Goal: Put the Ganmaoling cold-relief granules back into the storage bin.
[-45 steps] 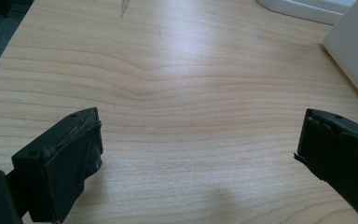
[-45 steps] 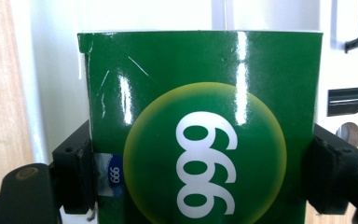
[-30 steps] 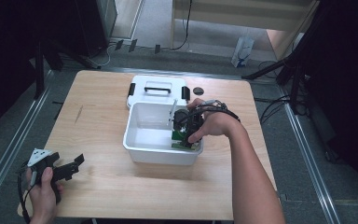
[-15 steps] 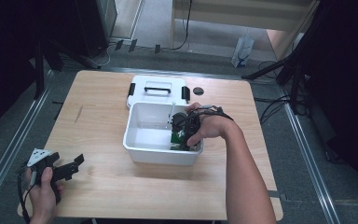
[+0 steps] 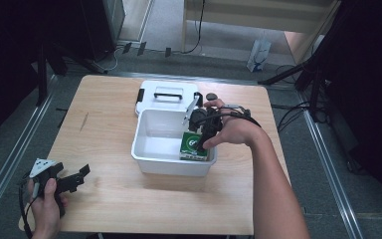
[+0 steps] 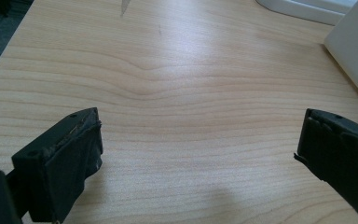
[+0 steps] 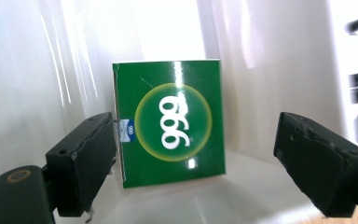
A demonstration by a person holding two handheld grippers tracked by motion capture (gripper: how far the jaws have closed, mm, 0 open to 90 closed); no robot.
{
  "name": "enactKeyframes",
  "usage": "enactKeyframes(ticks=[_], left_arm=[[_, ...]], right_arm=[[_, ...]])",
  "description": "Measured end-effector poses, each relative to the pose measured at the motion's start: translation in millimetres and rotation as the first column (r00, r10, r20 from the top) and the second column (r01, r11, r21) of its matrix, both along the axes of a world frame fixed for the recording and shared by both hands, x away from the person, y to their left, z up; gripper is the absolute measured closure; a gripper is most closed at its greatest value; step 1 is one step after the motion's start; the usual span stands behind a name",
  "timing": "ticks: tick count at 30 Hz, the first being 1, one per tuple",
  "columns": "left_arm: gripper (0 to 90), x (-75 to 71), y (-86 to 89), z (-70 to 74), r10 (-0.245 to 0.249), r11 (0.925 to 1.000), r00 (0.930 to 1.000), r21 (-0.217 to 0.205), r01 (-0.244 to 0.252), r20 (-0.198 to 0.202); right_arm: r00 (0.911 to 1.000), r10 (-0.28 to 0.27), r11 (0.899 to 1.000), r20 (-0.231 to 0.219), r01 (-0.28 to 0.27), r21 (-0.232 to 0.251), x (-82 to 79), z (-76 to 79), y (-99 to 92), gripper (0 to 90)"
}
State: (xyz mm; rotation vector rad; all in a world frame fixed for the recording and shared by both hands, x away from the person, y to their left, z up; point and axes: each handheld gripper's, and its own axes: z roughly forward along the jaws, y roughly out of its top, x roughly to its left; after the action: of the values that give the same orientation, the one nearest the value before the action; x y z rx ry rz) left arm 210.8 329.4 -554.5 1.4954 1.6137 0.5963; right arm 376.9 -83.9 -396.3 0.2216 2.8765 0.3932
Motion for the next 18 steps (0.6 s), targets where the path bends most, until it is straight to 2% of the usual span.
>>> enactKeyframes(ticks=[5, 7, 10, 14, 15, 16, 18], left_arm=[[0.6, 0.1, -0.1, 0.0, 0.001, 1.0, 1.0, 0.0, -0.001, 0.0], [0.6, 0.1, -0.4, -0.1, 0.002, 1.0, 1.0, 0.0, -0.002, 0.001], [0.6, 0.0, -0.3, 0.0, 0.003, 1.0, 1.0, 0.001, -0.003, 0.001], [0.6, 0.1, -0.4, -0.1, 0.003, 1.0, 1.0, 0.002, -0.003, 0.001], [0.6, 0.1, -0.4, -0.1, 0.004, 1.0, 1.0, 0.002, -0.004, 0.001], [0.6, 0.1, -0.4, -0.1, 0.004, 1.0, 1.0, 0.002, -0.004, 0.002], [0.6, -0.1, -0.2, -0.1, 0.002, 1.0, 1.0, 0.003, -0.002, 0.001]], right_arm=[[0.9986, -0.041, 0.999, 0.032, 0.04, 0.034, -4.4, 16.0, -14.0, 13.2], [0.9951, -0.089, 0.995, 0.042, 0.087, 0.056, -5.6, 22.6, -21.8, 13.4], [0.989, -0.131, 0.987, 0.068, 0.124, 0.103, -6.3, 31.2, -37.3, 13.4], [0.9686, -0.236, 0.965, 0.077, 0.225, 0.134, -7.5, 38.0, -56.3, 13.6], [0.9592, -0.271, 0.954, 0.079, 0.257, 0.153, -8.7, 39.3, -61.4, 14.0], [0.9546, -0.287, 0.948, 0.078, 0.272, 0.164, -9.4, 39.9, -64.6, 14.0], [0.9391, -0.335, 0.93, 0.076, 0.317, 0.185, -11.2, 40.3, -73.2, 13.9]])
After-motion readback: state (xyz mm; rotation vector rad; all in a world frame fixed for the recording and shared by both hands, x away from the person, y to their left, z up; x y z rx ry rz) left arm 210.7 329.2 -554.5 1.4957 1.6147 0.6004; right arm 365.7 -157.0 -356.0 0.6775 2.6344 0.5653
